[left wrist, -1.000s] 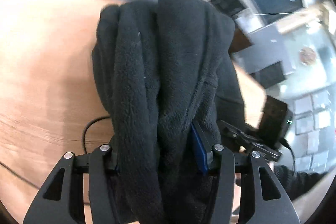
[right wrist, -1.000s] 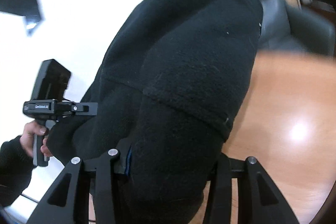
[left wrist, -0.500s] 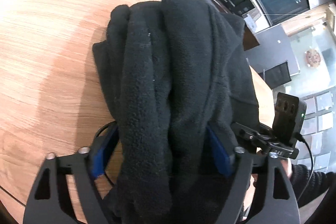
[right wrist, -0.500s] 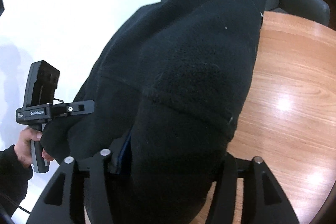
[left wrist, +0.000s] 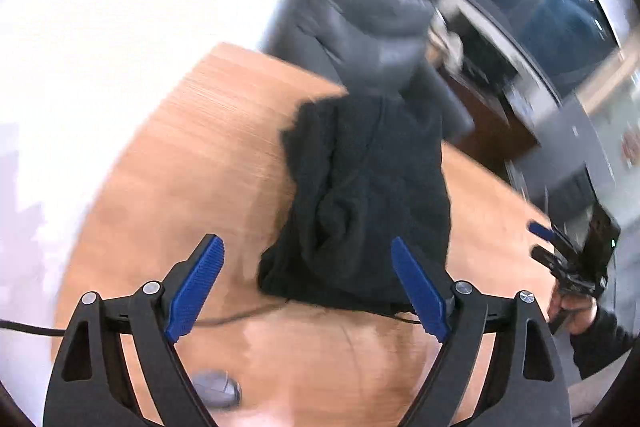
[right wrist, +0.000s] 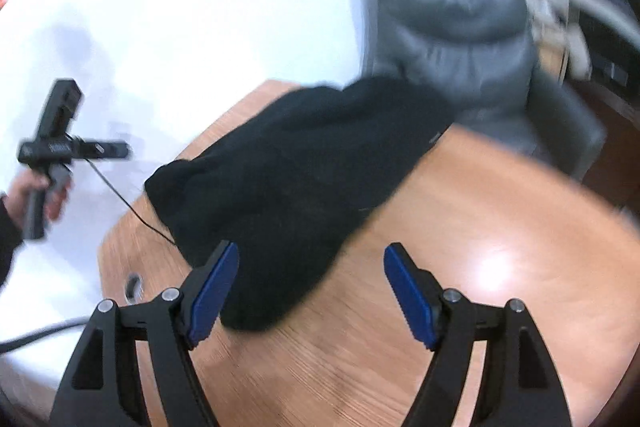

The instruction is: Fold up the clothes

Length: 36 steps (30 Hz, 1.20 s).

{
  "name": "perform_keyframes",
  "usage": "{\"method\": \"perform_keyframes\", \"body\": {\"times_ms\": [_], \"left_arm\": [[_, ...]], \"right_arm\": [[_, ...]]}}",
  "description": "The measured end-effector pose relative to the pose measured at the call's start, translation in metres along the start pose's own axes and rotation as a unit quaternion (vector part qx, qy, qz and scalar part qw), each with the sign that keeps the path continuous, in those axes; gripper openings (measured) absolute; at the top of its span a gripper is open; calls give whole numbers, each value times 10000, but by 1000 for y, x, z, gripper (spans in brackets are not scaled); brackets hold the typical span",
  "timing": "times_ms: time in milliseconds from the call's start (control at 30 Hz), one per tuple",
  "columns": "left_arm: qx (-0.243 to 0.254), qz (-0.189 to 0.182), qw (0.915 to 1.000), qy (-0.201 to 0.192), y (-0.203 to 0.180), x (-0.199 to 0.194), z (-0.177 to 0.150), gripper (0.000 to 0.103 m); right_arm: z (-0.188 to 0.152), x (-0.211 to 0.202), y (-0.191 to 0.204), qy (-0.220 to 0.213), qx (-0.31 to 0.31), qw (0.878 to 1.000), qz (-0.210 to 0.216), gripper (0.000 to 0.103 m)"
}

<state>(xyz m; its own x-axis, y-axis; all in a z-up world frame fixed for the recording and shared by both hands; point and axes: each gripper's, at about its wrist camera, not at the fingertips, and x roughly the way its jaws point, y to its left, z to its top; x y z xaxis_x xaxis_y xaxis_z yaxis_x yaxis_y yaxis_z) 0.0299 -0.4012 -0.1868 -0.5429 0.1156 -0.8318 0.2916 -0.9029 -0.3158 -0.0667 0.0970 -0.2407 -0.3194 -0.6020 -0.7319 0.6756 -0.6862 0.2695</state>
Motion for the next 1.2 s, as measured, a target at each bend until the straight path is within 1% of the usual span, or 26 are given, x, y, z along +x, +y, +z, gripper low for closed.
{"method": "perform_keyframes", "body": {"times_ms": [33, 100, 133, 200, 233, 300, 400, 500, 533, 633, 667, 767, 867, 933, 1000, 1100, 1200], "left_arm": [[-205, 98, 9996, -186, 1, -24, -9, 87], [-544, 301, 9966, -532, -1, -64, -26, 88], [-628, 450, 9950, -637, -2, -79, -34, 89], [-785, 753, 9905, -837, -4, -109, -51, 89], [-818, 856, 9891, -876, -25, -112, -57, 89], [-716, 999, 9879, -941, -49, -124, -68, 90], [-509, 1175, 9869, -985, -89, -137, -84, 91], [-353, 1367, 9845, -1036, -127, -147, -100, 94], [-313, 1444, 9832, -1070, -142, -150, -105, 95], [-193, 1674, 9787, -1172, -184, -157, -121, 103], [-153, 1750, 9770, -1206, -198, -160, -126, 103], [-270, 2191, 9663, -1326, -245, -165, -145, 103], [-321, 2445, 9582, -1453, -282, -165, -159, 103], [-404, 2582, 9542, -1456, -300, -163, -167, 103], [-481, 2749, 9491, -1460, -309, -162, -171, 103], [-515, 3118, 9373, -1471, -313, -169, -178, 103], [-588, 3332, 9289, -1508, -318, -172, -181, 103]], "right_arm": [[35, 7, -9, -95, -64, 9999, 1, 79], [56, -7, -20, -280, -103, 9995, -40, 79], [64, -12, -21, -360, -115, 9993, -42, 79], [74, -11, -7, -470, -113, 9988, 32, 79], [75, -15, -5, -532, -122, 9985, 52, 79], [71, -30, 6, -680, -190, 9974, 171, 79], [68, -71, 11, -857, -259, 9954, 334, 79], [65, -99, 23, -907, -470, 9940, 380, 80], [64, -110, 28, -909, -536, 9938, 360, 83], [63, -132, 45, -885, -679, 9936, 201, 91], [62, -137, 52, -867, -742, 9934, 151, 92], [60, -152, 78, -838, -1009, 9913, -64, 93], [54, -156, 100, -743, -1201, 9898, -206, 95], [53, -154, 107, -612, -1230, 9903, -228, 95], [53, -149, 110, -496, -1189, 9913, -266, 95], [55, -143, 112, -396, -1162, 9916, -411, 95], [53, -141, 117, -355, -1228, 9904, -530, 95]]}}
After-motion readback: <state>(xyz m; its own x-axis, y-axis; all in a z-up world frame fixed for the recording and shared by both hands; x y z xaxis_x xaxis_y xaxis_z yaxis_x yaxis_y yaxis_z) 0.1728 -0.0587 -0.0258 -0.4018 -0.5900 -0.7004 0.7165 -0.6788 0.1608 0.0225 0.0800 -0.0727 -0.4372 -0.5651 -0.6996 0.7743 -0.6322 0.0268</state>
